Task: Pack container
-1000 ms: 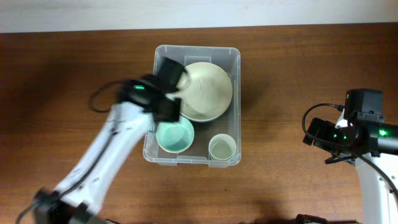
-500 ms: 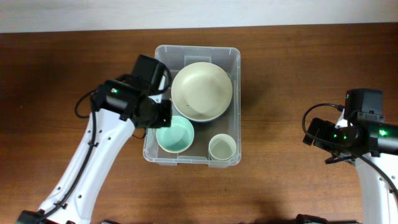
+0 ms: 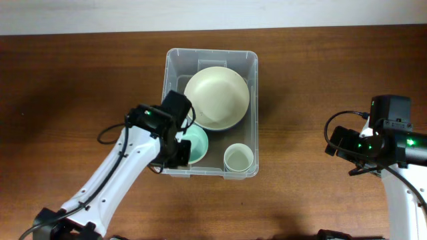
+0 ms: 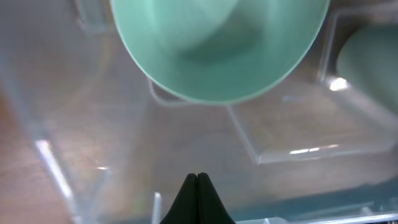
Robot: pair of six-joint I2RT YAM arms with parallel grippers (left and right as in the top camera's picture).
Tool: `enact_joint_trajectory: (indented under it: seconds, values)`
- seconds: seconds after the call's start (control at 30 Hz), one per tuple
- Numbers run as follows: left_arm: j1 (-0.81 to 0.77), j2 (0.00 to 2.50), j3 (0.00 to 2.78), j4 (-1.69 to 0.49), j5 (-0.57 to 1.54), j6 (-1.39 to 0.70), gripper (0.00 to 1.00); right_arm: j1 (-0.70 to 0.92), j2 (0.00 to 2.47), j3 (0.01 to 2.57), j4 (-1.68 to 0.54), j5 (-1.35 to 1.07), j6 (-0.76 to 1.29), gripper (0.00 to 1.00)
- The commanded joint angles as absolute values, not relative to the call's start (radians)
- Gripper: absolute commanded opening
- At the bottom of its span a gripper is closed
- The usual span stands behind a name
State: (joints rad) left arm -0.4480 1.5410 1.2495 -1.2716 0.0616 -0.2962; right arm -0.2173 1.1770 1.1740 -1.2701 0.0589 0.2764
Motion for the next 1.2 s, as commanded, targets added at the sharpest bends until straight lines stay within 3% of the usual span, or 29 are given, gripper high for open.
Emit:
enact_joint_trajectory:
  seconds: [0.0, 0.57, 0.77, 0.93, 0.97, 1.1, 1.17]
  values:
    - [-0.461, 1.542, 1.209, -1.285, 0.123, -0.303, 0.01, -0.224, 1.168, 1.171, -1.268, 0.056, 0.27, 0.99]
    - [-0.482, 1.542, 1.203, -1.328, 0.135, -0.325, 0.0, -0.224, 1.168, 1.171, -1.267, 0.056, 0.27, 0.99]
    - [-0.482, 1.542, 1.215, -1.248, 0.089, -0.324, 0.02, -0.22, 1.168, 1.171, -1.266, 0.055, 0.27, 0.99]
    - [-0.481, 1.542, 1.341, -1.137, -0.054, -0.311, 0.09, -0.138, 1.168, 1.171, -1.221, 0.064, 0.266, 0.99]
    - [-0.476, 1.542, 1.396, -1.129, -0.111, -0.301, 0.18, -0.104, 1.168, 1.171, -1.19, 0.064, 0.266, 0.99]
    - [-0.421, 1.542, 1.491, -1.129, -0.163, -0.298, 0.29, -0.047, 1.169, 1.171, -1.118, 0.064, 0.265, 0.99]
    - [-0.371, 1.542, 1.524, -1.126, -0.163, -0.298, 0.41, -0.022, 1.176, 1.171, -1.073, 0.064, 0.237, 0.99]
